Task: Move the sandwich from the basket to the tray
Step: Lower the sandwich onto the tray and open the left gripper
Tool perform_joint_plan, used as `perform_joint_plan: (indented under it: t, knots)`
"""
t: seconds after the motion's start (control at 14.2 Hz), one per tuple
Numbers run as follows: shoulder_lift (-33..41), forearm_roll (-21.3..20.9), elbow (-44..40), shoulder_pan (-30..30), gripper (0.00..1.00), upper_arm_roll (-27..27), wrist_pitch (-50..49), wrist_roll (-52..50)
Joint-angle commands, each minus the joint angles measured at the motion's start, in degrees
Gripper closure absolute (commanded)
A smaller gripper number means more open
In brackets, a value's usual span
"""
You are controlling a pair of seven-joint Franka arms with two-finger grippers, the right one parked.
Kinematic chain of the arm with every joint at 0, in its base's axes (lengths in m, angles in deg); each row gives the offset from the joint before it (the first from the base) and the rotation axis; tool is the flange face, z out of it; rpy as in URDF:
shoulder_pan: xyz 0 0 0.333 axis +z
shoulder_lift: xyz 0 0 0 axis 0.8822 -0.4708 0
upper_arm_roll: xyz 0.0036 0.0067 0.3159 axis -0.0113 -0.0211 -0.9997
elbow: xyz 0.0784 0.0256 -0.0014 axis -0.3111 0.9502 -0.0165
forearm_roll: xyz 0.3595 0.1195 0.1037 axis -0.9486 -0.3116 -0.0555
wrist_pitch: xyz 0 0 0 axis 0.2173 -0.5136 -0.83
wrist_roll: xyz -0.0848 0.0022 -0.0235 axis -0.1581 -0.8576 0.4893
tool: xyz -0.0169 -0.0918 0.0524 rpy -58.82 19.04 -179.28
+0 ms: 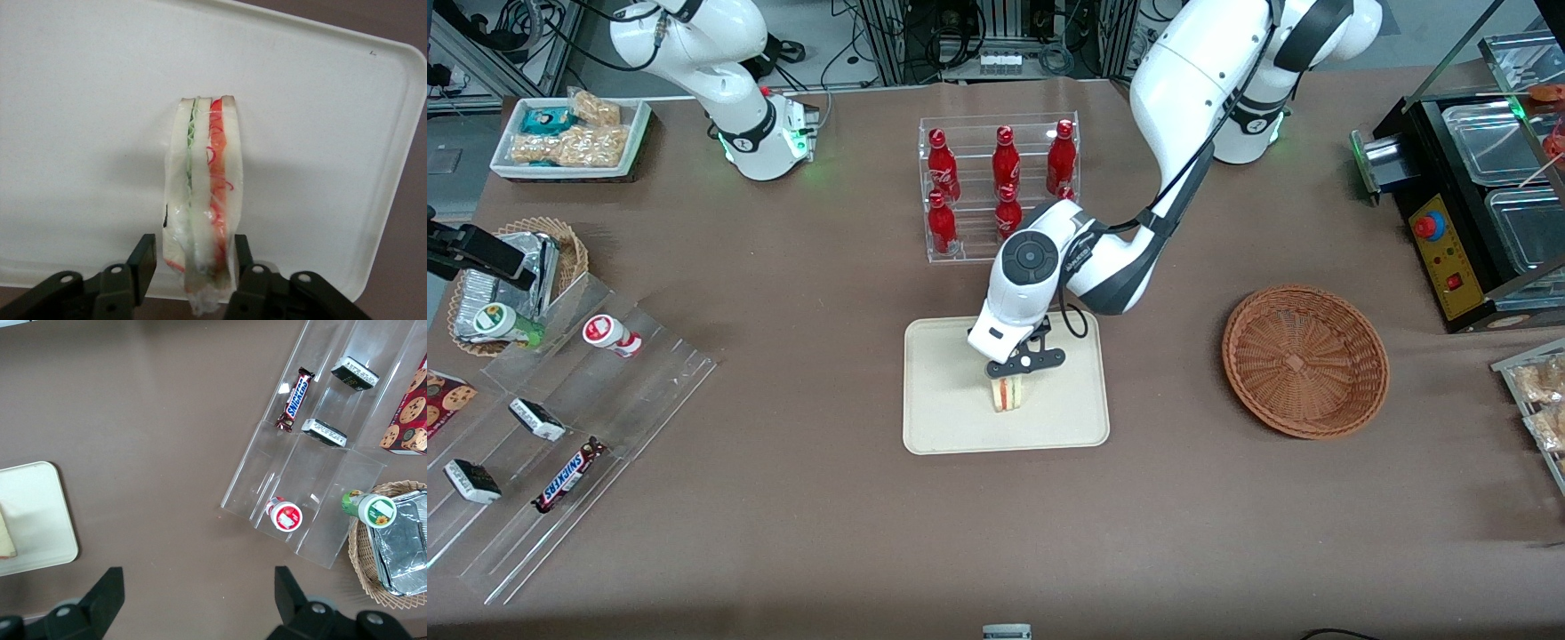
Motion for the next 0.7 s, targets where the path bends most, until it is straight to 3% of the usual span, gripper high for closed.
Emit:
perform_joint_plan:
  t: [0.0, 0.21, 0.63]
  knots:
    - [2.78, -0.28, -1.22, -0.76, 0.00, -0.91, -0.45, -0.24]
    - [8.15, 0.34, -1.13, -0.15, 0.00, -1.17, -3.69, -1.56]
    - [15.62, -0.37, -0.78, 7.05, 0.00, -1.17, -15.99, -1.13]
